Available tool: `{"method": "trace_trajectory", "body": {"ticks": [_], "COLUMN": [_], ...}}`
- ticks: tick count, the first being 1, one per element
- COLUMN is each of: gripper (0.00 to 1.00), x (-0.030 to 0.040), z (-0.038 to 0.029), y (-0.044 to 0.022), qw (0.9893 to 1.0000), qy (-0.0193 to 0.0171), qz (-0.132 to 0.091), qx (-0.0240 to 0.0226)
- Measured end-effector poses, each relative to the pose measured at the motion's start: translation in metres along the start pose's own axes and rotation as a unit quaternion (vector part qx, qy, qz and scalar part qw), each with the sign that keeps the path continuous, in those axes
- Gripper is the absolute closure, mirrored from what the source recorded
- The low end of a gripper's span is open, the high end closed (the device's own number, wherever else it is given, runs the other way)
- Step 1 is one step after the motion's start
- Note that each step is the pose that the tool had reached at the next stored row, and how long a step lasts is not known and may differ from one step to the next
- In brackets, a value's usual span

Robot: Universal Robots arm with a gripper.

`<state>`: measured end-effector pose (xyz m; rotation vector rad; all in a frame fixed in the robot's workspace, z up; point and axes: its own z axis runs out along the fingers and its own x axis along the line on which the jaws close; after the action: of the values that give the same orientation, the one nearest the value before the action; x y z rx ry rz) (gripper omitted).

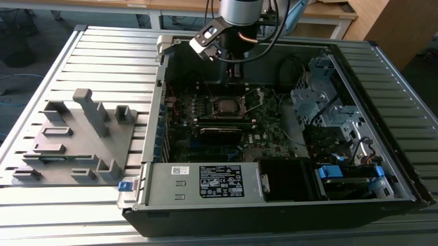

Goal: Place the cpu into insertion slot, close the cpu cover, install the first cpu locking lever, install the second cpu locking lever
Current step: 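Close the cpu cover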

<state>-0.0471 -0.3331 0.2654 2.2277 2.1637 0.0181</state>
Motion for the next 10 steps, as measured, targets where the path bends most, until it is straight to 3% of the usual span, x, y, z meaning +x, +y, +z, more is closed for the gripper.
{"method": "trace_trajectory", "body": {"ticks": [10], "gripper": [0.90], "x": [0.0000], "z": [-0.0019], "y": [0.0004], "qw": [1.0000], "qy": [0.0000], "qz": [0.000], "qx": [0.0000]}}
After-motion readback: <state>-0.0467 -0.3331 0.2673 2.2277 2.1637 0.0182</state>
